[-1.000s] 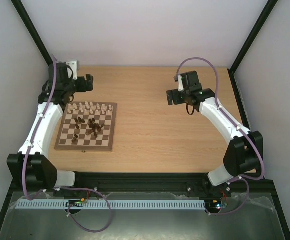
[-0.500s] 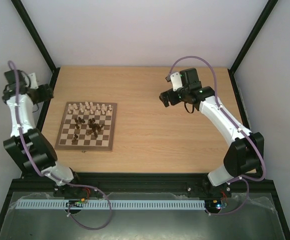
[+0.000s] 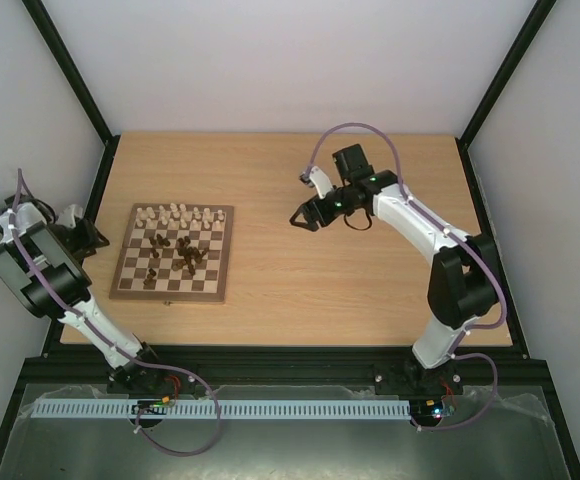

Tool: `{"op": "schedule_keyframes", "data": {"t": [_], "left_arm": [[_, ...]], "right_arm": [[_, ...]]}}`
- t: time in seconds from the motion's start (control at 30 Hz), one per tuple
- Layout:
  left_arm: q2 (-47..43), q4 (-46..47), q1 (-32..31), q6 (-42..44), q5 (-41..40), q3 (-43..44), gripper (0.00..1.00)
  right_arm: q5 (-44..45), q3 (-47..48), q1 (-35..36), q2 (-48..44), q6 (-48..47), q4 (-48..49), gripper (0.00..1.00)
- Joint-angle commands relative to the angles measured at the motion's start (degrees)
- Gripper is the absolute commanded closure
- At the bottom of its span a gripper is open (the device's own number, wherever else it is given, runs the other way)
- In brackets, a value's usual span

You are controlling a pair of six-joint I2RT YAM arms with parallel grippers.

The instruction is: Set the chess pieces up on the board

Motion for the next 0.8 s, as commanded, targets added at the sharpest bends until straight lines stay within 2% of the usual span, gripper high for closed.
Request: {"op": "schedule_keyframes", "data": {"t": [0.0, 0.3, 0.77], "left_arm": [[1.73, -1.82, 0.56, 3.44, 1.62, -1.46, 0.53], [3.03, -0.89, 0.43, 5.81, 2.97, -4.31, 0.57], [1.6, 1.55, -3.08, 9.14, -0.62, -11.4, 0.57]], "right_arm": [[-5.6, 1.73, 2.7, 1.54, 0.33, -2.33, 0.29], [-5.19, 4.15, 3.37, 5.02, 1.6, -2.46, 0.29], [-5.37, 3.97, 3.44, 5.69, 3.0, -1.72, 0.28]]}}
